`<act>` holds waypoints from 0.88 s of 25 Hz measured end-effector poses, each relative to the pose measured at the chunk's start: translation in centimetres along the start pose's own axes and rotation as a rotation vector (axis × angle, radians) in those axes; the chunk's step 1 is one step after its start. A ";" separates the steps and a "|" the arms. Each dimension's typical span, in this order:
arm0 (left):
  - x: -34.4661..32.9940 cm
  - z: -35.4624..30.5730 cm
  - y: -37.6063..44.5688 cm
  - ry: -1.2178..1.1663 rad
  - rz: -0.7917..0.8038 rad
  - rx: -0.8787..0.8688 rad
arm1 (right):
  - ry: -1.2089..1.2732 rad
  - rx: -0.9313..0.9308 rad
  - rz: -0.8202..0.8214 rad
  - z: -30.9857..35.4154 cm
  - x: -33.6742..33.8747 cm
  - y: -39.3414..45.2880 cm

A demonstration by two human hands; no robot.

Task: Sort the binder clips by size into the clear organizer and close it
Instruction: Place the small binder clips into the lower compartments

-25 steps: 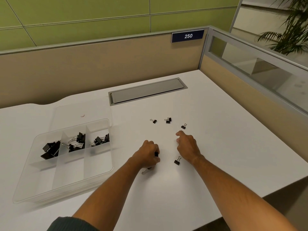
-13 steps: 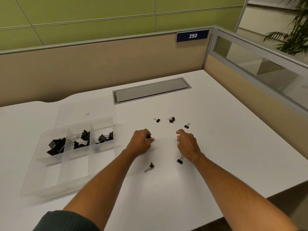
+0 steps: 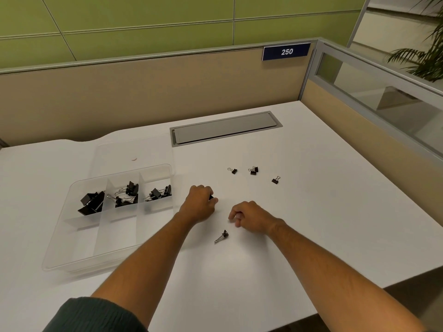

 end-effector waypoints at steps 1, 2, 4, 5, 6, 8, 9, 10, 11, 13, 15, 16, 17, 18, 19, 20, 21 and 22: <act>0.1 0.1 -0.1 0.000 -0.005 -0.005 | -0.006 -0.007 0.062 0.4 -0.7 0.0; 0.3 0.1 -0.2 -0.001 -0.010 -0.011 | -0.019 -0.022 0.123 0.7 -1.4 0.0; 0.6 0.1 -0.4 -0.002 -0.019 -0.023 | -0.090 -0.049 0.236 1.2 -2.4 0.1; 0.9 0.0 -0.4 -0.005 -0.025 -0.026 | -0.133 -0.057 0.275 1.3 -2.8 0.2; 1.1 -0.1 -0.6 -0.013 -0.030 -0.030 | -0.164 -0.061 0.301 1.4 -3.2 0.2; 1.6 -0.4 -0.9 -0.026 -0.043 -0.040 | -0.185 -0.047 0.282 1.6 -3.6 0.5; 1.9 -0.5 -1.1 -0.032 -0.052 -0.048 | -0.181 -0.026 0.246 1.7 -3.7 0.6; 2.2 -0.7 -1.3 -0.037 -0.061 -0.058 | -0.179 0.000 0.204 1.8 -3.6 0.7; 2.6 -0.7 -1.6 -0.038 -0.071 -0.067 | -0.173 0.022 0.162 2.1 -3.4 0.8; 3.4 -0.8 -2.2 -0.029 -0.087 -0.095 | -0.137 0.049 0.064 2.6 -2.8 0.9; 4.2 -0.5 -2.8 -0.006 -0.104 -0.124 | -0.094 0.069 -0.051 3.4 -1.9 1.0; 4.5 -0.1 -3.1 0.002 -0.113 -0.130 | -0.080 0.078 -0.099 4.0 -1.6 1.1; 4.9 0.3 -3.4 0.007 -0.121 -0.130 | -0.064 0.083 -0.133 4.5 -1.4 1.1; 5.2 0.8 -3.7 0.010 -0.128 -0.127 | -0.045 0.087 -0.155 5.0 -1.3 1.3; 5.6 1.4 -4.0 0.014 -0.134 -0.122 | -0.026 0.089 -0.172 5.5 -1.4 1.5; 5.9 2.0 -4.3 0.017 -0.139 -0.115 | -0.015 0.093 -0.188 6.0 -1.5 1.7; 6.3 2.7 -4.7 0.019 -0.144 -0.107 | -0.010 0.100 -0.201 6.5 -1.8 2.0; 6.6 3.4 -5.1 0.016 -0.146 -0.097 | -0.009 0.112 -0.214 7.1 -2.1 2.3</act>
Point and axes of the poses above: each hand's wrist, its own y-axis towards the middle knuckle, its own x-axis out of the back of the hand, z = x × y, the point moved 5 cm from there along y, towards the middle knuckle, and after that the axes turned 13 degrees about y, right-handed, at the moved point
